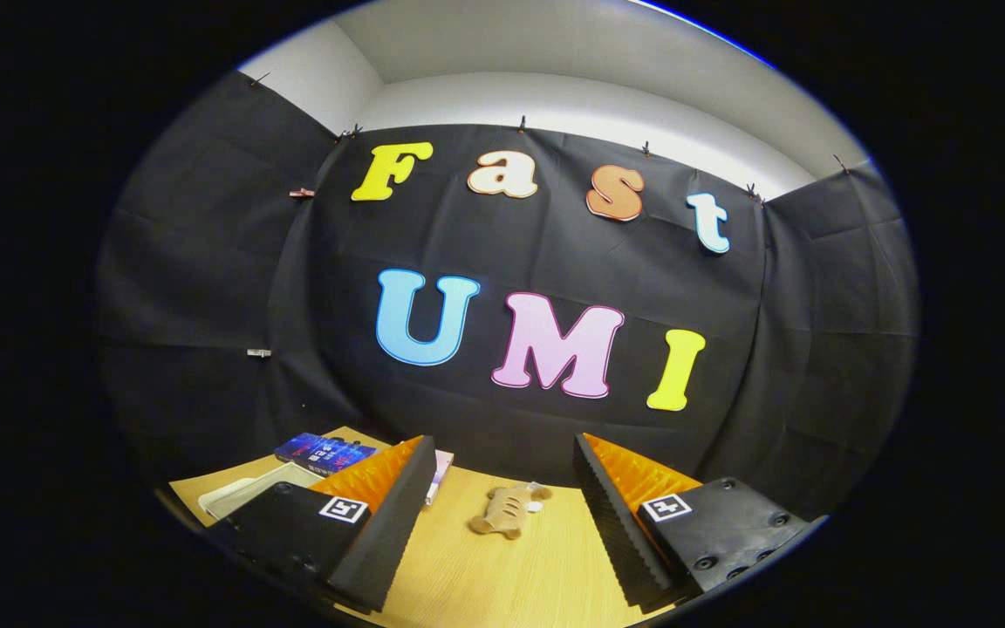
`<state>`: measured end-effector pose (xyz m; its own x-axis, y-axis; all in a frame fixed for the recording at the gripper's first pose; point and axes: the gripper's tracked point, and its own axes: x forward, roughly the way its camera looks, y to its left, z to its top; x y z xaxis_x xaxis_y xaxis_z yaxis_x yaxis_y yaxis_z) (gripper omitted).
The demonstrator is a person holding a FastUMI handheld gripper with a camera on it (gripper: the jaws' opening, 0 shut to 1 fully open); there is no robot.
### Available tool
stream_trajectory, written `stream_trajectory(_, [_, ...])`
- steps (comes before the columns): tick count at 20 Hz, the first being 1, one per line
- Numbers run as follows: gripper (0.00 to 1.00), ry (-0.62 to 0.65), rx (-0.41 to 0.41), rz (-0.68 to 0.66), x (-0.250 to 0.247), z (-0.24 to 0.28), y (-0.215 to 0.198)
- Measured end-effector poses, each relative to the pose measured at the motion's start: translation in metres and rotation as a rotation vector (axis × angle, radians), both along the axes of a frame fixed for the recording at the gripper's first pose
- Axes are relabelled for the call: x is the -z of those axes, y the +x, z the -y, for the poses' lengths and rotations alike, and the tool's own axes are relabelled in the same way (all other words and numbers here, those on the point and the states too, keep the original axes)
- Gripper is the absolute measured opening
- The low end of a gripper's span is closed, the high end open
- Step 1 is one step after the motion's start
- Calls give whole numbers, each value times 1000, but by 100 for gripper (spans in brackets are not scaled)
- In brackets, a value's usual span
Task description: Open the storage box then place both shoes into the box .Put the left shoe in first, then the right shoe, with the right side of both shoes facing outward in a uniform manner.
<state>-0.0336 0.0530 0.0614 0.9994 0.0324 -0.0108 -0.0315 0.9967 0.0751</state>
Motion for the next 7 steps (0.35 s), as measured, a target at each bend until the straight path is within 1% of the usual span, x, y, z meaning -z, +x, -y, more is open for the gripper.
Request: stream_trajectory(7, [98, 20, -2, -18, 9, 9, -6])
